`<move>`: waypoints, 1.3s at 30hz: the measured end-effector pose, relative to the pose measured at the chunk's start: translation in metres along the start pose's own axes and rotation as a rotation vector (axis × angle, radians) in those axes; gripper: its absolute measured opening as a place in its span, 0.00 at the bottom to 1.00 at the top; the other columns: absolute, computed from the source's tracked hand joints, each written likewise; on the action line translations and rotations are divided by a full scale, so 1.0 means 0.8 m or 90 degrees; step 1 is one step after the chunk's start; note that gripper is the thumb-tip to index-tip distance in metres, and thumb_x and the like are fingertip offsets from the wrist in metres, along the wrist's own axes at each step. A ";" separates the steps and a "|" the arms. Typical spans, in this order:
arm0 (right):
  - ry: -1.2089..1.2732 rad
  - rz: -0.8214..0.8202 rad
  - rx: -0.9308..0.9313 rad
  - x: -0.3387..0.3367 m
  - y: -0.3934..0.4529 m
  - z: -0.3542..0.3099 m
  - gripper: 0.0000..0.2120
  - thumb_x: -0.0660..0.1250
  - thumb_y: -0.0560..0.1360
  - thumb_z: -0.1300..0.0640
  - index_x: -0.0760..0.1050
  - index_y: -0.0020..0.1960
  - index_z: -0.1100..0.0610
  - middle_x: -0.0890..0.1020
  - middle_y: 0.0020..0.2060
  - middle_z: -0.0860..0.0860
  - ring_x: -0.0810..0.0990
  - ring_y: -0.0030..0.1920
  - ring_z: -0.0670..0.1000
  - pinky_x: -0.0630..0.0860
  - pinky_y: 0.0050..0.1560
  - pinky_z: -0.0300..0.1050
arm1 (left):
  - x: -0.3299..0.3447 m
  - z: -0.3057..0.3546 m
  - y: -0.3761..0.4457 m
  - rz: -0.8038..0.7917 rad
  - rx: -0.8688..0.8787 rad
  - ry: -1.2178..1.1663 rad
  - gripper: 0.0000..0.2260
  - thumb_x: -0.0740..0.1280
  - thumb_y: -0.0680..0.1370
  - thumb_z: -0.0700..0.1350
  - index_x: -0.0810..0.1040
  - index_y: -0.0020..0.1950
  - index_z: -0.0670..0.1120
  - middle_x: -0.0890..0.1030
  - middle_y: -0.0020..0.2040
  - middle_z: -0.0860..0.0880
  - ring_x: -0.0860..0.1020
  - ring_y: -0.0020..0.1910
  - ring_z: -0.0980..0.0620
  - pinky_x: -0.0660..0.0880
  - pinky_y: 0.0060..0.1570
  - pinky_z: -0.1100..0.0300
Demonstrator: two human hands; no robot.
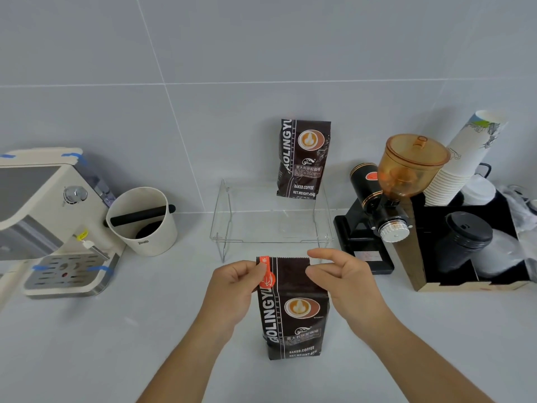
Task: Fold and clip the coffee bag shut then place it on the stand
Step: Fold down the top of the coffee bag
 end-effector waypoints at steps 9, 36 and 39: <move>-0.051 -0.018 -0.047 -0.005 -0.004 0.002 0.18 0.68 0.74 0.69 0.81 0.49 0.45 0.86 0.33 0.49 0.83 0.38 0.46 0.79 0.40 0.33 | -0.007 0.010 -0.010 -0.016 0.024 0.057 0.04 0.70 0.75 0.43 0.84 0.48 0.47 0.88 0.38 0.47 0.85 0.43 0.52 0.79 0.52 0.55; -0.412 -0.111 -0.132 -0.006 -0.007 0.009 0.05 0.71 0.74 0.58 0.84 0.47 0.52 0.84 0.42 0.46 0.83 0.43 0.45 0.80 0.43 0.37 | -0.022 -0.009 -0.003 -0.119 0.252 0.273 0.09 0.73 0.73 0.44 0.84 0.47 0.59 0.80 0.43 0.54 0.81 0.47 0.55 0.79 0.52 0.57; -0.393 -0.100 -0.108 -0.007 -0.007 0.009 0.04 0.71 0.74 0.59 0.85 0.45 0.55 0.86 0.39 0.46 0.84 0.40 0.44 0.81 0.39 0.35 | -0.020 -0.011 -0.001 -0.115 0.244 0.233 0.10 0.73 0.73 0.42 0.85 0.43 0.59 0.80 0.45 0.56 0.81 0.46 0.53 0.80 0.51 0.57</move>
Point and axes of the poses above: each hand's wrist, its own y-axis towards the middle knuckle, its own x-axis out of the palm, z = x × y, the point moved 1 cm from there along y, towards the middle knuckle
